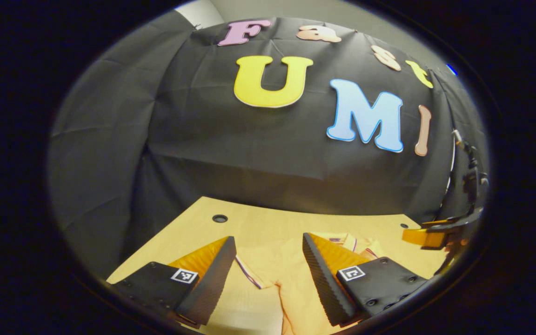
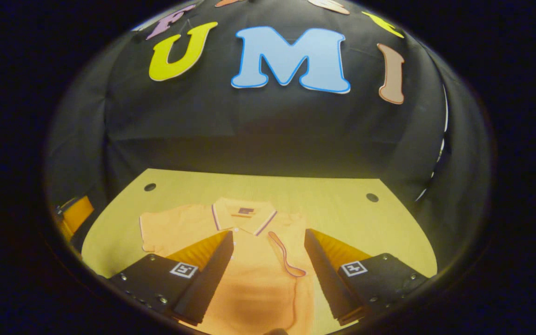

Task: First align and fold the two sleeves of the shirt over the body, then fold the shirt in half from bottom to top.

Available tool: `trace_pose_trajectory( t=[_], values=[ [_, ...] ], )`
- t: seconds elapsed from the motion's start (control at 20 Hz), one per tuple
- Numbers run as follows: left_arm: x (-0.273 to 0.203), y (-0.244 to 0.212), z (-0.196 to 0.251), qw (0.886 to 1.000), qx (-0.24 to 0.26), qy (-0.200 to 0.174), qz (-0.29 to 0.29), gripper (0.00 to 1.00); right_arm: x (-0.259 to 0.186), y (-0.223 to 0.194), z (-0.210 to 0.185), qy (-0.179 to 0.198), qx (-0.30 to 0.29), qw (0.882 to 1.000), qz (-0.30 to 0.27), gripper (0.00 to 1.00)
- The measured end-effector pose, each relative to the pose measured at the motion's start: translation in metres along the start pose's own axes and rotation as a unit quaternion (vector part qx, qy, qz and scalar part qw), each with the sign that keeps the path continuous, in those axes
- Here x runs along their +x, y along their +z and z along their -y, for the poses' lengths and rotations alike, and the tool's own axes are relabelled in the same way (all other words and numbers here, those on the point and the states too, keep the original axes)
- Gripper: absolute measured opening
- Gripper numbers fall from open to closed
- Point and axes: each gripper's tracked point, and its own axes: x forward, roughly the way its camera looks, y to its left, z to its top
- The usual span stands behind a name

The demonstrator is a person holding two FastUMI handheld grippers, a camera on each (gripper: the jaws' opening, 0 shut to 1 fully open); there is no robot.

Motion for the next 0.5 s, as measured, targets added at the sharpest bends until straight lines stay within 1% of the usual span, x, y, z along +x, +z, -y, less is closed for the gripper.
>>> trace_pose_trajectory(
  t=[0.2, 0.3, 0.4, 0.45, 0.5],
  values=[
    [0.042, -0.025, -0.022, 1.0, 0.008, 0.013, -0.025, 0.94, -0.039, 0.017, -0.013, 0.0, 0.019, 0.999, 0.028, 0.96],
    [0.064, -0.038, -0.03, 0.999, 0.007, 0.019, -0.037, 0.95, -0.057, 0.021, -0.015, -0.003, 0.028, 0.999, 0.039, 0.96],
    [0.086, -0.054, -0.04, 0.998, 0.006, 0.031, -0.055, 0.94, -0.072, 0.022, -0.015, -0.008, 0.029, 0.999, 0.045, 0.96],
    [0.097, -0.063, -0.044, 0.997, 0.003, 0.035, -0.063, 0.94, -0.079, 0.021, -0.013, -0.012, 0.029, 0.998, 0.049, 0.94],
    [0.109, -0.073, -0.047, 0.997, 0.002, 0.039, -0.073, 0.95, -0.086, 0.022, -0.014, -0.015, 0.027, 0.998, 0.053, 0.96]
  ],
)
